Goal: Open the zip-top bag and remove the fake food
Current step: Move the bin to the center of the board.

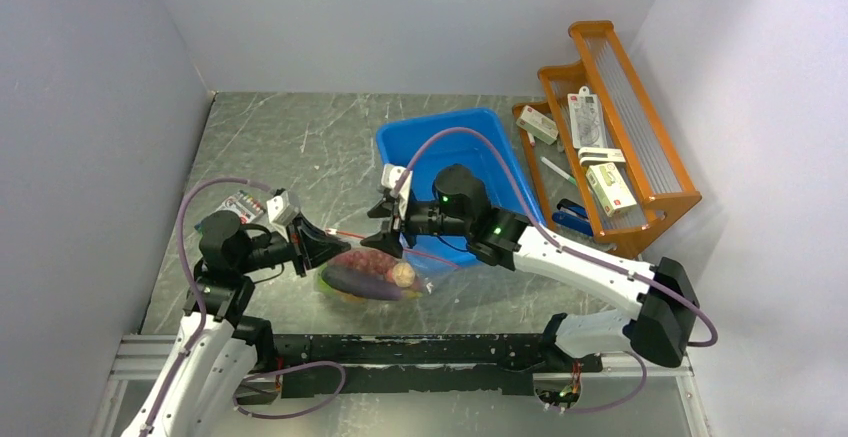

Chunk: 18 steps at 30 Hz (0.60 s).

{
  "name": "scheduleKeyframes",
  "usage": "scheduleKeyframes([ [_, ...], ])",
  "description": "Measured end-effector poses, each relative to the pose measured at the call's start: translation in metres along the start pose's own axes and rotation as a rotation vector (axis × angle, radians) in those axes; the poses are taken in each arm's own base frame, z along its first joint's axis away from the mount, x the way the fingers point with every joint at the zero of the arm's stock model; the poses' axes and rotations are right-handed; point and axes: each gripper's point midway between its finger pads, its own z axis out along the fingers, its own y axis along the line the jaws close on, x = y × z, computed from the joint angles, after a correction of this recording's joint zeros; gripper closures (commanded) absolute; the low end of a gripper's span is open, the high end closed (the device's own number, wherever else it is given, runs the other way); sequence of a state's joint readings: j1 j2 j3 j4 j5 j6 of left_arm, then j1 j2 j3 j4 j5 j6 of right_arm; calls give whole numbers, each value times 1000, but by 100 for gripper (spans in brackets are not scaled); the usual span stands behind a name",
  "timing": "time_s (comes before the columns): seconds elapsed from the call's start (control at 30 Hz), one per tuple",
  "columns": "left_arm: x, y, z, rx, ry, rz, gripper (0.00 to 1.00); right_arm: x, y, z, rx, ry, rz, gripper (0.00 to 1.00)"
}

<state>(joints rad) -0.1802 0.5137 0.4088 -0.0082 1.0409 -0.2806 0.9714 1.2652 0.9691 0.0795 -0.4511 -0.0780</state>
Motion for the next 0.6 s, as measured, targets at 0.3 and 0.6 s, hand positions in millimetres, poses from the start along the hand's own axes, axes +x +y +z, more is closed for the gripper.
scheduleKeyframes([
  [0.3, 2, -2, 1, 10, 7, 6, 93, 24, 8, 7, 25, 85, 25, 36],
  [0.6, 8, 4, 3, 0, 29, -29, 93, 24, -23, -78, 459, -11, 292, 33],
])
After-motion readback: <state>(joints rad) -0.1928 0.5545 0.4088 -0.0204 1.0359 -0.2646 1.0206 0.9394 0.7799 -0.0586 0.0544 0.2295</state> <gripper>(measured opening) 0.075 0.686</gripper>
